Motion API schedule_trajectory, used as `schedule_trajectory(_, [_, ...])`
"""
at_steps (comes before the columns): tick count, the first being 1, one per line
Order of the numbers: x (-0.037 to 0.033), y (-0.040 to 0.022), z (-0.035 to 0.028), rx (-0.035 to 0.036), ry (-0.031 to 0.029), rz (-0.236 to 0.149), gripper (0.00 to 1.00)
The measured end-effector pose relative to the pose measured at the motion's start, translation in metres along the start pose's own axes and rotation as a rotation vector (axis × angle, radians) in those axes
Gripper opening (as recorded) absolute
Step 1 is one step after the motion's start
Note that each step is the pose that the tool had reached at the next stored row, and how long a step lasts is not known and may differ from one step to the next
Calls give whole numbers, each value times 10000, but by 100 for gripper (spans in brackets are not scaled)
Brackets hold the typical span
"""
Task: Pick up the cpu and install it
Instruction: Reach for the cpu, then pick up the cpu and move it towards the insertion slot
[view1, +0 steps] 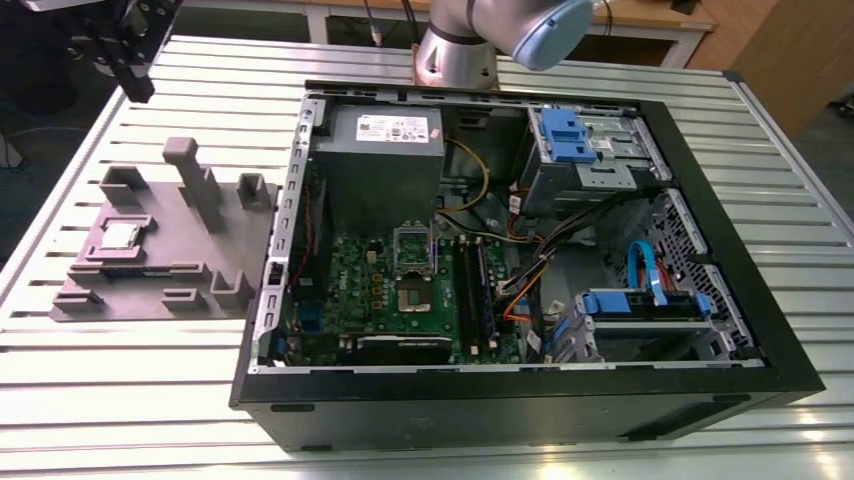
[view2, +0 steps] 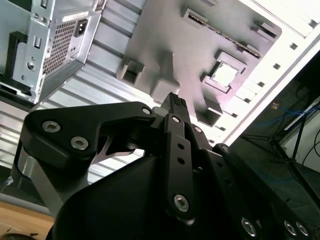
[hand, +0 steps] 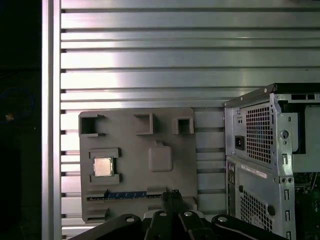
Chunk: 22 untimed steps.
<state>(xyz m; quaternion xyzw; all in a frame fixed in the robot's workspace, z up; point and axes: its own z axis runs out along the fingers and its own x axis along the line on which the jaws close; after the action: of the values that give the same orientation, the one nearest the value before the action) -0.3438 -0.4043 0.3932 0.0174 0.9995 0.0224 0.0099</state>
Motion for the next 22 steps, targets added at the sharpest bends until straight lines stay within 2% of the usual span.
schedule_trajectory(7, [206,-5,-2,0,5,-2,11])
schedule_trajectory(11, [281,-7,-2,0,9,-2,11])
schedule_trajectory(22, [301,-8,-2,-1,9,-2,11])
